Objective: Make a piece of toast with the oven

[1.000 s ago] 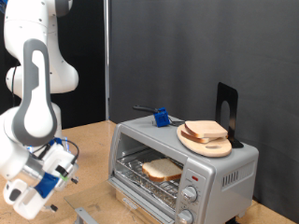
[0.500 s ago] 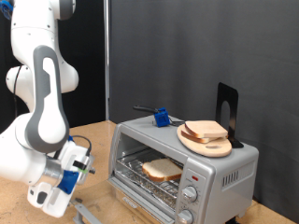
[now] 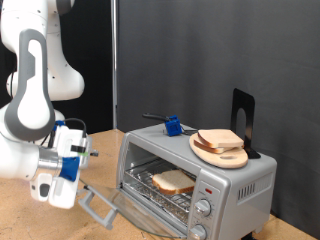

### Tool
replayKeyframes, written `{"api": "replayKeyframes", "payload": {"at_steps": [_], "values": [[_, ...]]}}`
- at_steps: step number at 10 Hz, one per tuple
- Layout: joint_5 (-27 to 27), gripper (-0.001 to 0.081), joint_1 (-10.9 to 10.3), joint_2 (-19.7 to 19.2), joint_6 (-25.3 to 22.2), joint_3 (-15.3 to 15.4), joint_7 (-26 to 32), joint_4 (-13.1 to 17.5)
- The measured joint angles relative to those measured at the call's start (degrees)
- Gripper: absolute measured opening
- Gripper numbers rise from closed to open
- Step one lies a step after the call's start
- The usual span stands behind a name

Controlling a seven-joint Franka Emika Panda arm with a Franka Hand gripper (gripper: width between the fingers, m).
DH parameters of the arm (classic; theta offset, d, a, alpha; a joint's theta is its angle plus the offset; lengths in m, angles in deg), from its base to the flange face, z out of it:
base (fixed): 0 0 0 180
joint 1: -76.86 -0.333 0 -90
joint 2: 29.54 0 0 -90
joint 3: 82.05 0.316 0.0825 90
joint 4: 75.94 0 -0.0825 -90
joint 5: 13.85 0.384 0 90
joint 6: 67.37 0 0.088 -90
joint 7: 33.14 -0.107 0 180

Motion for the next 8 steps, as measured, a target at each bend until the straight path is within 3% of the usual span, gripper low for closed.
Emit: {"api": "replayKeyframes", "payload": {"at_steps": [4, 8], "values": [[4.8, 0.0805, -1.4, 7.9, 0.2, 3.0, -3.3, -3.1], [6.9, 0.0805, -5.1, 13.1, 5.4, 8.9, -10.8, -4.8]]}}
